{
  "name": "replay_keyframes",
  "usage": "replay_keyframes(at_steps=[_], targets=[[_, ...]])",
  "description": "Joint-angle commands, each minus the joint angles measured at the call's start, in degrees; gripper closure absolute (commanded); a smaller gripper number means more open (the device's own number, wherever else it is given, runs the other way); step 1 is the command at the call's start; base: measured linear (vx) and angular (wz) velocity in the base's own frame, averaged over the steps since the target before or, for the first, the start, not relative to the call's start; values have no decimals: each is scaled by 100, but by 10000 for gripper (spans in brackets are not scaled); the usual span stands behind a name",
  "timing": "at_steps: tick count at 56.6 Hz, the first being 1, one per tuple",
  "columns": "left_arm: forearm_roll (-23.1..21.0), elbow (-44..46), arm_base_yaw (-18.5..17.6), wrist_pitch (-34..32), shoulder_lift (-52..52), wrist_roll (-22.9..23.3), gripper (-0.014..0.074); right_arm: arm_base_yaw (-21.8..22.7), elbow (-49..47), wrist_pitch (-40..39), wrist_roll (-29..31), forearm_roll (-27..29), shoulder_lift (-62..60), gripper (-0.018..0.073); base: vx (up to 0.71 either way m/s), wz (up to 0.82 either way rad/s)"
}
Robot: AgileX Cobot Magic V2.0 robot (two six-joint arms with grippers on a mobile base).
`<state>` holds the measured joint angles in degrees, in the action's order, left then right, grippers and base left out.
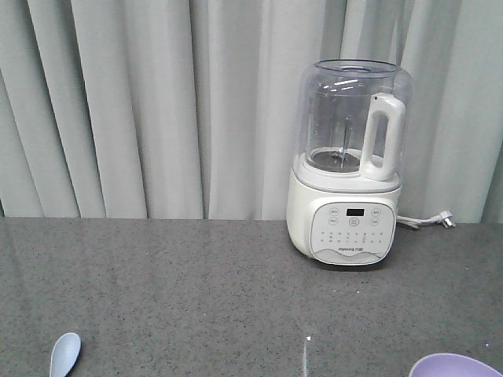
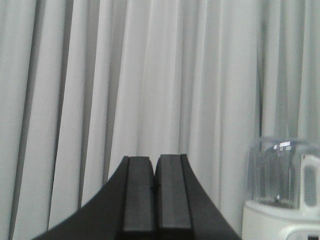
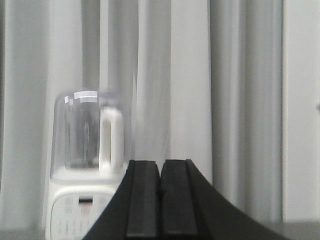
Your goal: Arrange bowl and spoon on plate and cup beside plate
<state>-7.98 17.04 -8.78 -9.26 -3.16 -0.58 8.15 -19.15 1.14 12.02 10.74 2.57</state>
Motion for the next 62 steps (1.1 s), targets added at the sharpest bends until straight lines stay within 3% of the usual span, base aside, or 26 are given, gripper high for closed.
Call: replay_keyframes(at_steps=[1, 7, 14, 28, 36, 40, 45, 55, 62], targets=[[-100, 1238, -6, 265, -660, -68, 603, 24, -1205, -67, 375, -32, 645, 568, 0, 0], [121, 2752, -6, 1099, -1744, -167, 603, 19, -2395, 370, 444, -12, 1602, 568, 0, 0], [363, 3673, -6, 1720, -3052, -357, 603, 19, -3058, 426, 363, 52, 2633, 568, 0, 0], [386, 3819, -17, 1628, -4300, -328, 601, 19, -3134, 804, 122, 510, 3543, 566, 0, 0], [350, 3819, -29, 1648, -4395, -328, 562, 19, -3134, 852, 570, 482, 3578, 522, 0, 0], [328, 3819, -29, 1660, -4395, -328, 510, 19, -3134, 946, 660, 487, 3578, 462, 0, 0], [324, 3819, -29, 1746, -4395, -328, 397, 19, -3134, 1063, 660, 493, 3578, 326, 0, 0], [305, 3819, -29, 1853, -4415, -328, 68, 19, -3134, 1006, 648, 826, 3601, 13, 0, 0], [-511, 3819, -29, 1983, -4496, -70, -38, 19, -3134, 924, 642, 1007, 3601, -71, 0, 0]])
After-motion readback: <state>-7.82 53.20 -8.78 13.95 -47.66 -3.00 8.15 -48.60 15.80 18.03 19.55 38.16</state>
